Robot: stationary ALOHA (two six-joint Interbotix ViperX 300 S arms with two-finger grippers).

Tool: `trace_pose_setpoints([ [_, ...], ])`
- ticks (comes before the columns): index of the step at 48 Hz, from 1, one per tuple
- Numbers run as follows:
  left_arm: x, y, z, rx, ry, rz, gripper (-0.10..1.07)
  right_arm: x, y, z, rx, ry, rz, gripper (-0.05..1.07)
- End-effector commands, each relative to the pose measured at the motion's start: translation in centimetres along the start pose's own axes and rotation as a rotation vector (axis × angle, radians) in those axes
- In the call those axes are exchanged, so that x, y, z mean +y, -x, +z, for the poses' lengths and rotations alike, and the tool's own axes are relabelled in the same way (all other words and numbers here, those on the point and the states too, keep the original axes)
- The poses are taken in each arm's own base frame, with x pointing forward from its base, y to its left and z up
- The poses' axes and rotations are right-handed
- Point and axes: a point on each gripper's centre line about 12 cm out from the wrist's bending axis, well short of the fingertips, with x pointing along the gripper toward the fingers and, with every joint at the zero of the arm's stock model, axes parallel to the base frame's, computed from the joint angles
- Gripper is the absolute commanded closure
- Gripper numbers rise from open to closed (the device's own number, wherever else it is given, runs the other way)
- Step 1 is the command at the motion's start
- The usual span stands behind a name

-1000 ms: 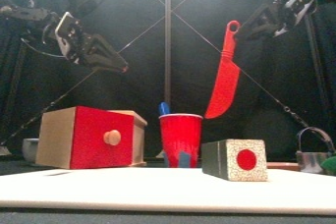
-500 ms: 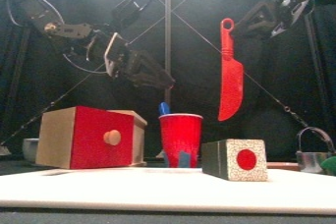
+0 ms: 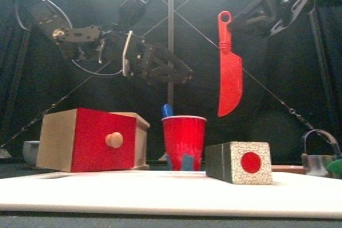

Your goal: Cut sushi roll

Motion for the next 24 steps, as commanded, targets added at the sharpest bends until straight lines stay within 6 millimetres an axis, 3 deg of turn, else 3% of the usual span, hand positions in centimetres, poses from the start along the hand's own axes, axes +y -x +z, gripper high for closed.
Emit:
trace_pose_setpoints([
  [1, -0.4, -1.2, 1.1, -0.038, 0.005, -0.002, 0.02, 0.0, -0.1, 1.4, -0.042, -0.002, 0.005, 0.47],
  [11, -1.5, -3.2, 1.1, -0.043, 0.026, -0.004, 0.02, 0.0, -0.3, 1.5, -0.048, 0.003, 0.008, 0.47],
  [24, -1.3, -5.8, 0.8, -0.051, 0.075, 0.044, 0.03, 0.1, -0.4, 1.6, -0.063, 0.001, 0.015, 0.47],
])
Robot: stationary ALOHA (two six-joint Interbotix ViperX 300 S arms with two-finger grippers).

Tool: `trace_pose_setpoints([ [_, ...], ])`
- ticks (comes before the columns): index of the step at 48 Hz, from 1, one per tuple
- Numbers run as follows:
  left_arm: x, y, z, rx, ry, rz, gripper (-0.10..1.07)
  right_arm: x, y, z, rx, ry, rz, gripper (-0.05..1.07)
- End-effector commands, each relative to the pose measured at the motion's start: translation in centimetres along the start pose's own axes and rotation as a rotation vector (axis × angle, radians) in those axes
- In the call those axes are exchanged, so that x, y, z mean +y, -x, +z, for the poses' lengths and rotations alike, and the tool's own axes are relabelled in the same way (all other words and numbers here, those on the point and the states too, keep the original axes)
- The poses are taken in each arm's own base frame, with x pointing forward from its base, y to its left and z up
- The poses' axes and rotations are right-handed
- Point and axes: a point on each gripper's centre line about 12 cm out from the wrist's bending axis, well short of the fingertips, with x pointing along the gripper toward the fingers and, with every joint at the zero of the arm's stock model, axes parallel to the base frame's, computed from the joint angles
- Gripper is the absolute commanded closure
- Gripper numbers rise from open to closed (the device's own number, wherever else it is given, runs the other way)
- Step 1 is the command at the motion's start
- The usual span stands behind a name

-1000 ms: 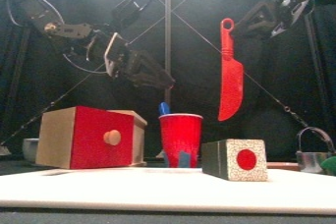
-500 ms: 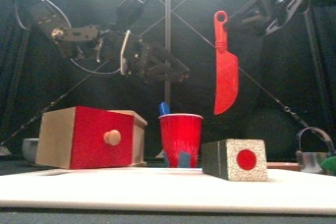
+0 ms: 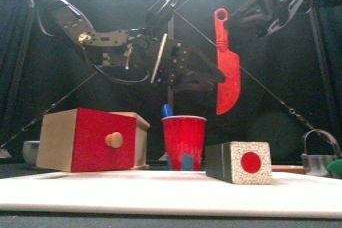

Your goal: Cut sushi roll

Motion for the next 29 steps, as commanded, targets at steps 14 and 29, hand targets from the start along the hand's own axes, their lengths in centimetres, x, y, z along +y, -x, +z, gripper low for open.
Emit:
trace_pose_setpoints([
  [14, 0.2, -1.2, 0.4, -0.042, 0.041, 0.046, 0.08, 0.0, 0.1, 1.2, -0.039, 0.004, 0.002, 0.47],
  [29, -0.3, -2.1, 0.3, -0.049, 0.048, 0.038, 0.26, 0.0, 0.1, 1.2, -0.050, 0.000, 0.006, 0.47],
])
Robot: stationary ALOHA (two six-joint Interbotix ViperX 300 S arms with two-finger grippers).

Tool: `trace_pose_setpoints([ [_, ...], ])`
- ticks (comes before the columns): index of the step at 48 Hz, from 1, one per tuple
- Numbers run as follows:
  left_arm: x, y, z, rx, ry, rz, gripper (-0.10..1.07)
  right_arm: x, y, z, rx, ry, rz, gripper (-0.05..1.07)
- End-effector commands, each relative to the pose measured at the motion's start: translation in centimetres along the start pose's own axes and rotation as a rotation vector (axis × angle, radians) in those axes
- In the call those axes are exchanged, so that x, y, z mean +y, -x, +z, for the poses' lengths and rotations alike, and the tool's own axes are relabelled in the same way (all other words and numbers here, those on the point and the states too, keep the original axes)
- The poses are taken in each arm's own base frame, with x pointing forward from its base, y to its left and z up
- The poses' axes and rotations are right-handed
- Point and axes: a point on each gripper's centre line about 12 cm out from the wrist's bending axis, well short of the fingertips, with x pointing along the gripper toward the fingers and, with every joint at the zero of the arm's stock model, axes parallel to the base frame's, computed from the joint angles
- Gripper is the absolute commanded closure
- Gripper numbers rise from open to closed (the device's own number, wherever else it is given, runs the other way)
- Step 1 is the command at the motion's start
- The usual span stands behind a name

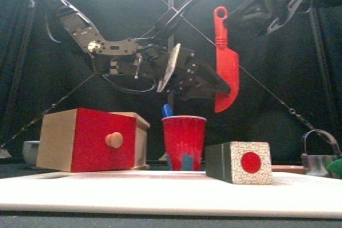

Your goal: Cut sushi roll

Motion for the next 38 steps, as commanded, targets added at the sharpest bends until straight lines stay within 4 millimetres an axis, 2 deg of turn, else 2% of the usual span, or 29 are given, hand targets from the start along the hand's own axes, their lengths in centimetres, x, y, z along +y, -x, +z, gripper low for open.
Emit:
trace_pose_setpoints([
  [1, 0.0, -0.6, 1.6, -0.049, 0.007, 0.006, 0.27, 0.0, 0.1, 1.0, -0.033, -0.003, 0.002, 0.47],
  [19, -0.4, 0.7, 1.7, -0.032, 0.004, -0.014, 0.43, 0.1, 0.1, 0.2, -0.014, -0.009, 0.003, 0.47],
  [27, -0.6, 2.9, 1.3, 0.016, 0.001, -0.038, 0.48, 0.4, 0.2, -1.3, 0.022, -0.064, 0.011, 0.47],
  [38, -0.2, 6.2, 2.2, 0.081, 0.004, -0.078, 0.49, 1.7, 0.5, -4.1, 0.095, -0.145, 0.042, 0.47],
])
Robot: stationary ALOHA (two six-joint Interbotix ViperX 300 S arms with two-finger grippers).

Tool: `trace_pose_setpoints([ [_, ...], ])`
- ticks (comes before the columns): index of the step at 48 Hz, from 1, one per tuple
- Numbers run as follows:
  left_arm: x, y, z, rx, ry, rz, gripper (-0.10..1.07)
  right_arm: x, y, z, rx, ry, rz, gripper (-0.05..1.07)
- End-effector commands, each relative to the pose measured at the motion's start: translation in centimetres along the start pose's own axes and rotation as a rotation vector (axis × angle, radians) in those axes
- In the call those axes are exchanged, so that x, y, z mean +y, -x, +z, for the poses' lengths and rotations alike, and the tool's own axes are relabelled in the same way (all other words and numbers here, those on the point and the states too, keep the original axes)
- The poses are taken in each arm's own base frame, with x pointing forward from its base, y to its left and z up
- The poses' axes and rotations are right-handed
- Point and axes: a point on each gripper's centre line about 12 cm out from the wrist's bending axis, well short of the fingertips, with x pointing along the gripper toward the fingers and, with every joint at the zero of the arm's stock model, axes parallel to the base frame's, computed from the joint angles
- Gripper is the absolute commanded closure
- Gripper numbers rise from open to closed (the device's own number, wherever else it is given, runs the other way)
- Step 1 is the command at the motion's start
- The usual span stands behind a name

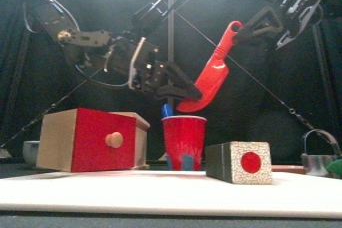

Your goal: Cut sushi roll

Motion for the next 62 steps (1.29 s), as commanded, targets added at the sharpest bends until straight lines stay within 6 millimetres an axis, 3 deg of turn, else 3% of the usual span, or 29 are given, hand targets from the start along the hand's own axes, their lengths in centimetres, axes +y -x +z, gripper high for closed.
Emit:
trace_pose_setpoints([
  [1, 0.2, 1.2, 2.2, -0.029, 0.013, -0.012, 0.49, 0.5, -0.2, -0.6, 0.020, -0.023, 0.018, 0.47],
  [17, -0.9, 2.3, 2.1, 0.223, 0.024, -0.140, 0.49, 1.3, -1.6, -3.7, 0.184, -0.073, 0.027, 0.43],
  [23, -1.1, 2.4, 1.8, 0.264, 0.021, -0.158, 0.49, 1.0, -1.7, -4.4, 0.276, -0.096, -0.006, 0.35],
  [39, -1.6, 2.5, 2.2, 0.396, 0.025, -0.224, 0.49, 0.8, -1.2, -0.8, 0.301, -0.030, -0.035, -0.01],
  [51, -1.7, 2.1, 2.1, 0.472, 0.023, -0.256, 0.49, 1.0, -1.5, 0.1, 0.262, -0.013, -0.025, -0.01],
  [62, -1.5, 1.5, 1.7, 0.509, 0.029, -0.258, 0.49, 2.9, -2.4, 0.1, 0.256, -0.003, 0.040, 0.00],
])
